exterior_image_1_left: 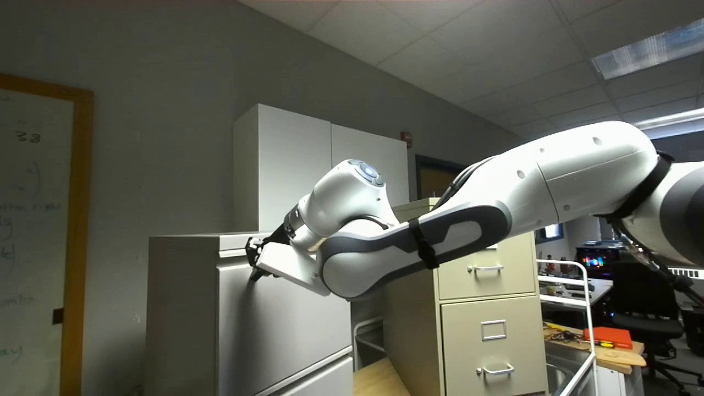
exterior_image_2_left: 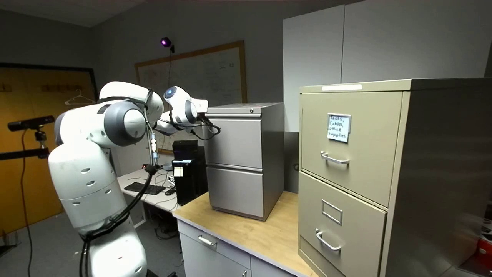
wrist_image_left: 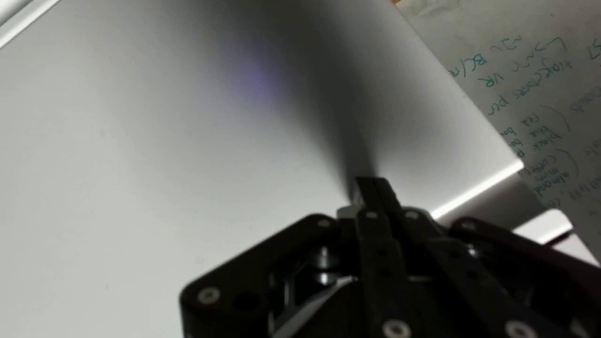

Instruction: Close the top drawer on the left

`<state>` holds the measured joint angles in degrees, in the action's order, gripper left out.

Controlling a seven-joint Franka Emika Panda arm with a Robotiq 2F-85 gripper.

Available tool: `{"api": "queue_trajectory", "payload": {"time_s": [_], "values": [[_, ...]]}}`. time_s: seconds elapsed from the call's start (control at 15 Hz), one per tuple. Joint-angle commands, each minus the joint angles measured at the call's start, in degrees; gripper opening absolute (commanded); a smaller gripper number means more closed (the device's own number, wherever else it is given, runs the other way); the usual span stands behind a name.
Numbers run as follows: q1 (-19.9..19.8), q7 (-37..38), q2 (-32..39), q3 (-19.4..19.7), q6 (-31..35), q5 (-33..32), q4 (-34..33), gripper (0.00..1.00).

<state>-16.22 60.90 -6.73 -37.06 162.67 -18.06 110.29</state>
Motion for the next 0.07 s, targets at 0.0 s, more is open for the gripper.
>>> {"api": "queue_trajectory", "payload": {"time_s": [0.0], "values": [[-0.36, 0.79, 3.95, -1.31, -2.51, -2.62, -4.59, 0.03]]}}
